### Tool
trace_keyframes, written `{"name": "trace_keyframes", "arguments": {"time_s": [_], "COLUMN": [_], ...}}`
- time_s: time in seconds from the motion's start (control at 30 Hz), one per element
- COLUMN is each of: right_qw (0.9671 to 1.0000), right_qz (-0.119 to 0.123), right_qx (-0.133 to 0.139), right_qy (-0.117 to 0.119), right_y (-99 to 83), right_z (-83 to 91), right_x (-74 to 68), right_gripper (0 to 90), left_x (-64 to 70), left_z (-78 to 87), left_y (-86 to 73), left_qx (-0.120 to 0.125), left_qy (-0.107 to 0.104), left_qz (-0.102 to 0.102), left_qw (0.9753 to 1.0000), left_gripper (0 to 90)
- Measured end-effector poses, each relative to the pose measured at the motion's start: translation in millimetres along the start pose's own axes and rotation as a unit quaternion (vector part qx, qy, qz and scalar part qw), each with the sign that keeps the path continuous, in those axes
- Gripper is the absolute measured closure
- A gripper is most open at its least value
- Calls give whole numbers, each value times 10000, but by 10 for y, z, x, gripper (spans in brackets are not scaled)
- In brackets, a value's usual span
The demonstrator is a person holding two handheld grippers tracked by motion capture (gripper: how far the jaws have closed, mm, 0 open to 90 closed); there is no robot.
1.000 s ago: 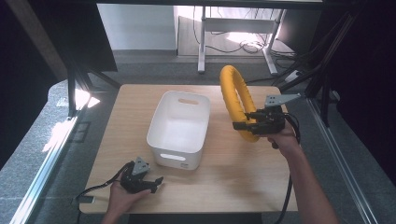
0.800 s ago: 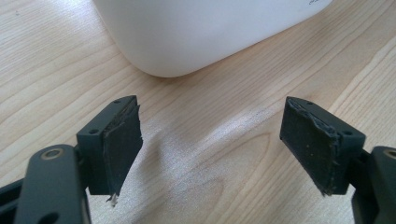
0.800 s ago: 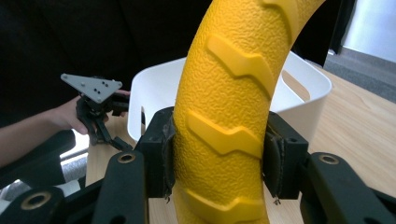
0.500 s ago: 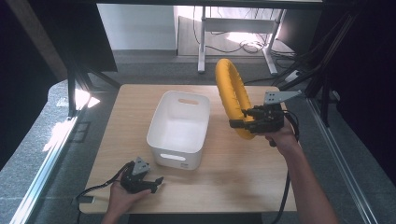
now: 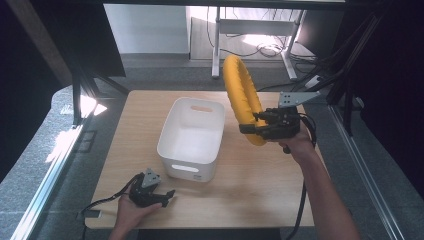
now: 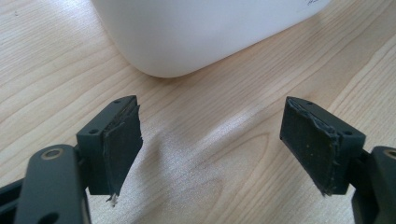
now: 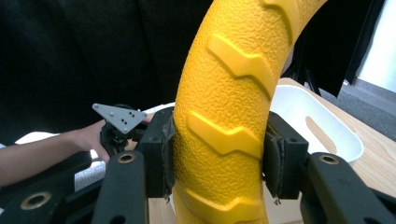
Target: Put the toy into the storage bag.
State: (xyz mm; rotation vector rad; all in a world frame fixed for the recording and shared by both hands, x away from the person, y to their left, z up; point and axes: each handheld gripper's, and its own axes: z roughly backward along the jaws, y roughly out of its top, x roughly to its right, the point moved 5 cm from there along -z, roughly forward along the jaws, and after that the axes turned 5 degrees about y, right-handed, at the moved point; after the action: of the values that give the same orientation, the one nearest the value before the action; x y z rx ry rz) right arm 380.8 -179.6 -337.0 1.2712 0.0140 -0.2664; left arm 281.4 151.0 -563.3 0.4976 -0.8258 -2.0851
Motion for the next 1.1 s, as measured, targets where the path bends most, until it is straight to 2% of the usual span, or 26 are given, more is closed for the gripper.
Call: {"name": "trace_keyframes", "arguments": {"time_s": [0.67, 1.1], "right_qw": [9996, 9993], "right_qz": [213, 265], "right_qx": [161, 165], "right_qy": [114, 189], "right_y": [259, 347], "right_z": [-105, -214], "right_x": [-106, -125], "right_gripper": [514, 514], "left_x": [-8, -15], "left_z": [-2, -1], "left_y": [-7, -11], "left_qx": [-27, -24], "left_qy": [0, 7], "left_qz": [-21, -19], "left_qw": [10000, 10000], "left_gripper": [208, 208]}}
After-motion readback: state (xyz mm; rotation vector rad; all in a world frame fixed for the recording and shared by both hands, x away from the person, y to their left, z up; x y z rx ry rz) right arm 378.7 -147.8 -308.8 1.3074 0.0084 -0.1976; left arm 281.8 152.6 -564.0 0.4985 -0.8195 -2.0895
